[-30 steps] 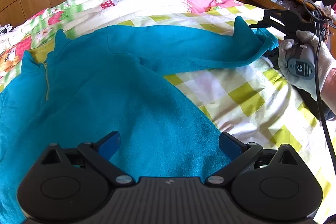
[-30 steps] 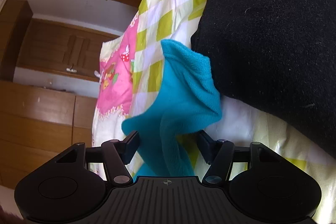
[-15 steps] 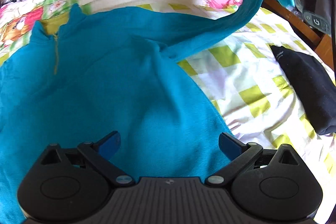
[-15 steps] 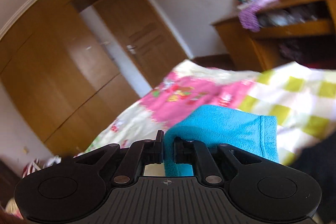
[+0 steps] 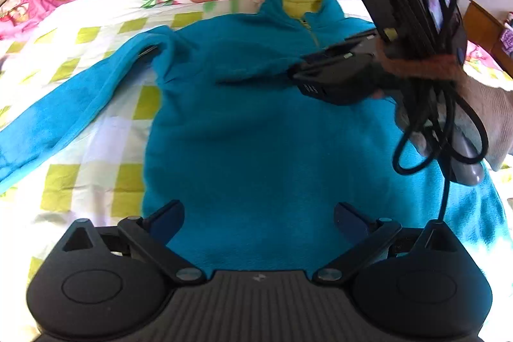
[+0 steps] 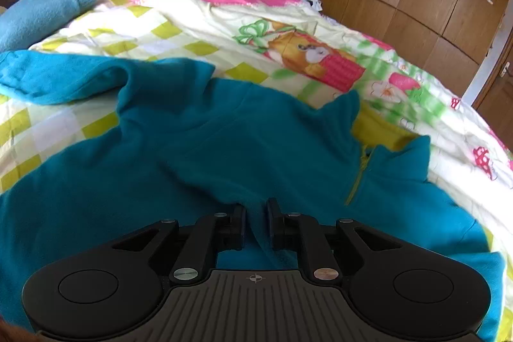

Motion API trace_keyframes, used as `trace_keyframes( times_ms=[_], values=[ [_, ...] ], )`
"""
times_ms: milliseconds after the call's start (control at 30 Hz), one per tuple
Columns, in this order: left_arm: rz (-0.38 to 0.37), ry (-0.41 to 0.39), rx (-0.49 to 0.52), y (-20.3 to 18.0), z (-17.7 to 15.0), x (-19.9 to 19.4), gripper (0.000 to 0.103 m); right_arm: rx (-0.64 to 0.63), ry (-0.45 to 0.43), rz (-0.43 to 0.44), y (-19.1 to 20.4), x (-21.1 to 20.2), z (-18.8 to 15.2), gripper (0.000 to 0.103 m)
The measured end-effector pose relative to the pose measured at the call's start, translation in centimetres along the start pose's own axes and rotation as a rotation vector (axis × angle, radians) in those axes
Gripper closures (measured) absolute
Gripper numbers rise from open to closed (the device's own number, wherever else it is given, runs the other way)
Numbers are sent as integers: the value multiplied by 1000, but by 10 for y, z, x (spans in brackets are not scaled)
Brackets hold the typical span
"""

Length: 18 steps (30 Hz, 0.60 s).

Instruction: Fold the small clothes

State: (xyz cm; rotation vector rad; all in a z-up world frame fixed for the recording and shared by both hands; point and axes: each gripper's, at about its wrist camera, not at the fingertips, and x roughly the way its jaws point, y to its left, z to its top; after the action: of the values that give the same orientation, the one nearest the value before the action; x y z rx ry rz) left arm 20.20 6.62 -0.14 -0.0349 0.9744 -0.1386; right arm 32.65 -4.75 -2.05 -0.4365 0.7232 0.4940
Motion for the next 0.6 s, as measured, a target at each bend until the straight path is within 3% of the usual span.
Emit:
trace_keyframes(
  times_ms=[267,333,367,400,500,567,600],
  values=[
    [17,-44,-78,23,-5,-8,0,-88,1,-8,9,6,9,65],
    [21,-48,-85,23,-4,-9,0,-125,-10,-13,17,16,15,69],
    [22,-50,-87,23,-3,-8,0,-127,2,-16,22,23,19,81],
    [22,-55,-88,22,-2,-9,0,-98,16,-20,22,27,22,100],
    [17,-80,-102,25,-1,-14,0,26,-18,-31,16,20,35,99],
    [14,-85,-118,28,-1,-15,0,29,-69,-37,18,15,38,99],
    [15,-80,-124,29,-1,-13,0,15,-53,-24,22,20,39,94]
  ],
)
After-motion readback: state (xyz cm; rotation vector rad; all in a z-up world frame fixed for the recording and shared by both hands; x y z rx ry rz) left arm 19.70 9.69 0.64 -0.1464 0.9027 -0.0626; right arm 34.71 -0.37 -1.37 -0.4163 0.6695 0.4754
